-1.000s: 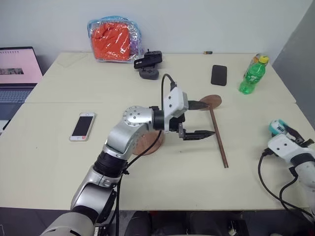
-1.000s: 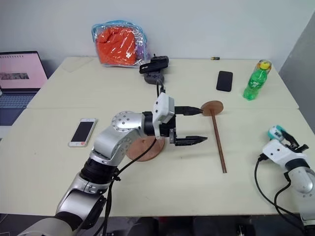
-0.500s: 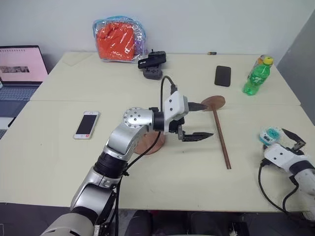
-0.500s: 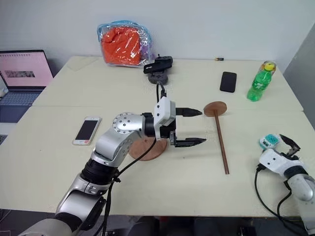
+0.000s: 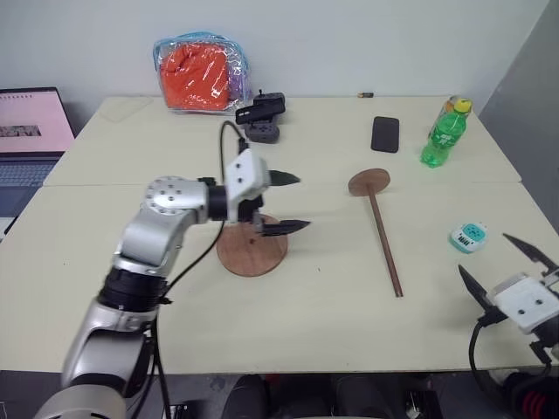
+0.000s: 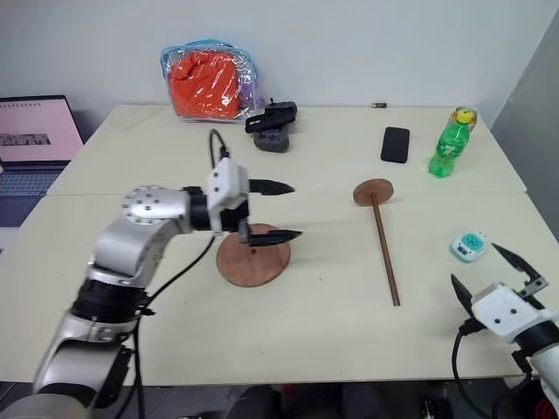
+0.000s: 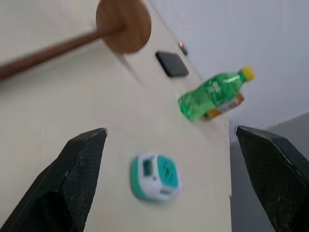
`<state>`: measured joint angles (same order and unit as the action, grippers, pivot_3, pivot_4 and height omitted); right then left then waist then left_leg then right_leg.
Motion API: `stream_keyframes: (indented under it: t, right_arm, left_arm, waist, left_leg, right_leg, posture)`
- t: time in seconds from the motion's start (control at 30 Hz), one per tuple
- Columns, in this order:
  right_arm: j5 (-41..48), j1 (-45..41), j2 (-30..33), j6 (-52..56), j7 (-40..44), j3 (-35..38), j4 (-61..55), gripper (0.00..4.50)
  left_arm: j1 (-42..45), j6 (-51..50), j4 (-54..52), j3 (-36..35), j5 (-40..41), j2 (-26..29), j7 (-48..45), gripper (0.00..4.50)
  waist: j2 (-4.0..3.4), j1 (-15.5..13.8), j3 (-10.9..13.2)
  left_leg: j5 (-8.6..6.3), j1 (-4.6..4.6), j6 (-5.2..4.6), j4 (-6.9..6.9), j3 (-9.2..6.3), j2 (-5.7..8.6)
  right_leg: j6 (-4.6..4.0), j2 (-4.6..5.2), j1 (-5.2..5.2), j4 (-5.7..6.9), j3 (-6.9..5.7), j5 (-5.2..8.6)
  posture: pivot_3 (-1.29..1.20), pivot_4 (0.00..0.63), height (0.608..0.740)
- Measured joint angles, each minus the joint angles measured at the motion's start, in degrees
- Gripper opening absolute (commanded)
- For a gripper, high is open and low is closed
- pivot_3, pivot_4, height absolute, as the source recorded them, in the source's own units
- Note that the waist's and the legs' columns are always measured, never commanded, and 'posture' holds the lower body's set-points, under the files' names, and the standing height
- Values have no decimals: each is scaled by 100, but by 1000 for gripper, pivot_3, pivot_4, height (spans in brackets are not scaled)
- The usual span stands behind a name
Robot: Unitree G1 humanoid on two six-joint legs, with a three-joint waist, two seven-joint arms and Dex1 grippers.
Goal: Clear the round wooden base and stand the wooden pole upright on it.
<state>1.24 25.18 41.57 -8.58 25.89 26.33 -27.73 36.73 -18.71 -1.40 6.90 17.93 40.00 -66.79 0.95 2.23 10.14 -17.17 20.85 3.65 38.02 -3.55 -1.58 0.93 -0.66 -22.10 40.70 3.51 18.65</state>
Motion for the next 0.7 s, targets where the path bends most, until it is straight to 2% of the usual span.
stream_keyframes:
  t: [0.07, 0.13, 0.23, 0.37, 0.5, 0.7]
  right_arm:
    - [460, -330, 331, 556, 329, 66, -247, 4462]
    - [805, -515, 490, 987, 565, 102, -384, 4462]
    - [1670, -1149, 766, 2175, 912, -257, -572, 4462]
    - [2499, -2294, 891, 3615, 905, -776, -667, 4462]
    - [3149, -3410, 910, 4810, 801, -1245, -688, 4462]
    - [3389, -4488, 305, 6427, -82, -1791, -378, 4462]
  left_arm:
    - [-248, 51, 232, -154, -73, 659, -280, 4500]
    - [-351, 167, 380, -281, -164, 991, -399, 4500]
    - [-661, 327, 453, -418, -256, 1345, -524, 4500]
    - [-855, 403, 396, -479, -280, 1365, -507, 4500]
    - [-993, 204, -140, -504, -107, 1268, -483, 4500]
    - [-1148, -108, -717, -490, 18, 1173, -408, 4500]
  waist:
    - [3, 33, 3]
    - [9, -4, 6]
    - [11, -63, 7]
    - [20, -76, 13]
    - [25, -73, 16]
    - [25, -51, 16]
  left_leg:
    - [-1, -5, -2, -4, 1, -4]
    - [-1, 1, -2, -3, -12, -5]
    - [-1, 5, -2, 0, -12, -1]
    - [-1, 13, -2, 8, -21, 1]
    - [-2, 23, -3, 5, -37, -4]
    - [-1, 59, -2, 13, -70, -6]
  right_leg:
    - [-2, -4, -2, 4, 2, 1]
    - [-6, -5, -2, 2, -13, 3]
    - [-6, 1, -2, 0, -13, 3]
    - [-6, 8, -2, 2, -21, 3]
    - [-6, 6, -4, -11, -43, 3]
    - [-6, 8, -21, -11, -80, 3]
  posture:
    - [0, 150, 740]
    - [0, 150, 740]
    - [0, 150, 740]
    - [0, 150, 740]
    - [0, 150, 740]
    - [0, 150, 740]
